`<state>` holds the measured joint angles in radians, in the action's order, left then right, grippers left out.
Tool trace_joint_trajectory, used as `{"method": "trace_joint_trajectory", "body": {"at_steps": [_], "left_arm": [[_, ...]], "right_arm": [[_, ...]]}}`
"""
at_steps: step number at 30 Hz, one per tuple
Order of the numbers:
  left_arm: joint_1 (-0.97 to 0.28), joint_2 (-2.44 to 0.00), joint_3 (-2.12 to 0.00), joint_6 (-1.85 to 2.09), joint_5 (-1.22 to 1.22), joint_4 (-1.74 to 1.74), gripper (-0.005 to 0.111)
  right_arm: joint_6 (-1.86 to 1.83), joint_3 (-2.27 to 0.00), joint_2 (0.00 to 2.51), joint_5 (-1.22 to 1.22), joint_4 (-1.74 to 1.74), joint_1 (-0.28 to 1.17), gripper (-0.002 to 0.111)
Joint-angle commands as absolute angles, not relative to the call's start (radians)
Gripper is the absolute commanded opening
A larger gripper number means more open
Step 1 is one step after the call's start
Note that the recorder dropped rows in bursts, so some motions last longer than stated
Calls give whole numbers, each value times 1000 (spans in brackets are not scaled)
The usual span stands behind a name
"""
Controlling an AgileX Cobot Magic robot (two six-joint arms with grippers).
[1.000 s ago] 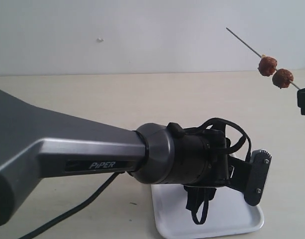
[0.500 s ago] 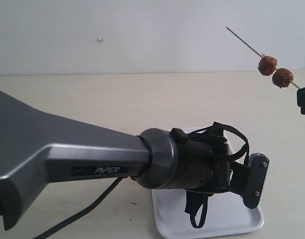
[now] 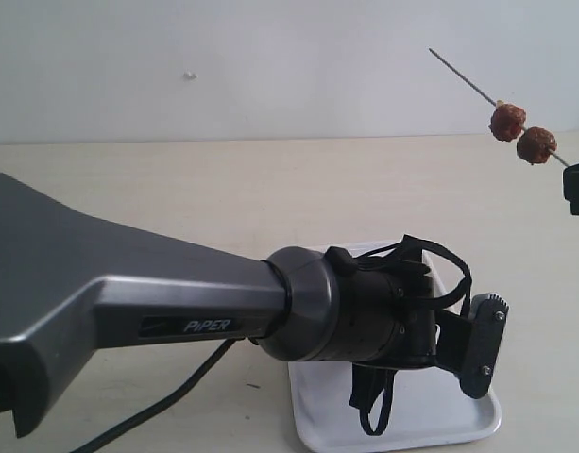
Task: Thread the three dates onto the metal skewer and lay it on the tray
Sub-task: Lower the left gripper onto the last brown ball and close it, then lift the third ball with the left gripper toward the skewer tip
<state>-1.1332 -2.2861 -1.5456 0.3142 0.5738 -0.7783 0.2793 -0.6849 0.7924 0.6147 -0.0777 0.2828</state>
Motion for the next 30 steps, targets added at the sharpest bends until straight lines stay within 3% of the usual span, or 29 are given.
{"method": "trace_joint_trajectory", "body": {"at_steps": [1,11,20,30], "left_arm": [[-1135,-2294,-1538,301,586,-760,28],[-1099,-2151,-1538,25,595,-759,28],[-948,-2005,-1538,-440,573,-715,28],[-742,-1943,-1538,-567,425,-225,28]], "right_arm": [[271,-694,793,597,-80,280,0],[271,-694,793,597,-85,280,0],[271,-694,793,606,-87,280,0],[270,-694,793,654,-55,280,0]]}}
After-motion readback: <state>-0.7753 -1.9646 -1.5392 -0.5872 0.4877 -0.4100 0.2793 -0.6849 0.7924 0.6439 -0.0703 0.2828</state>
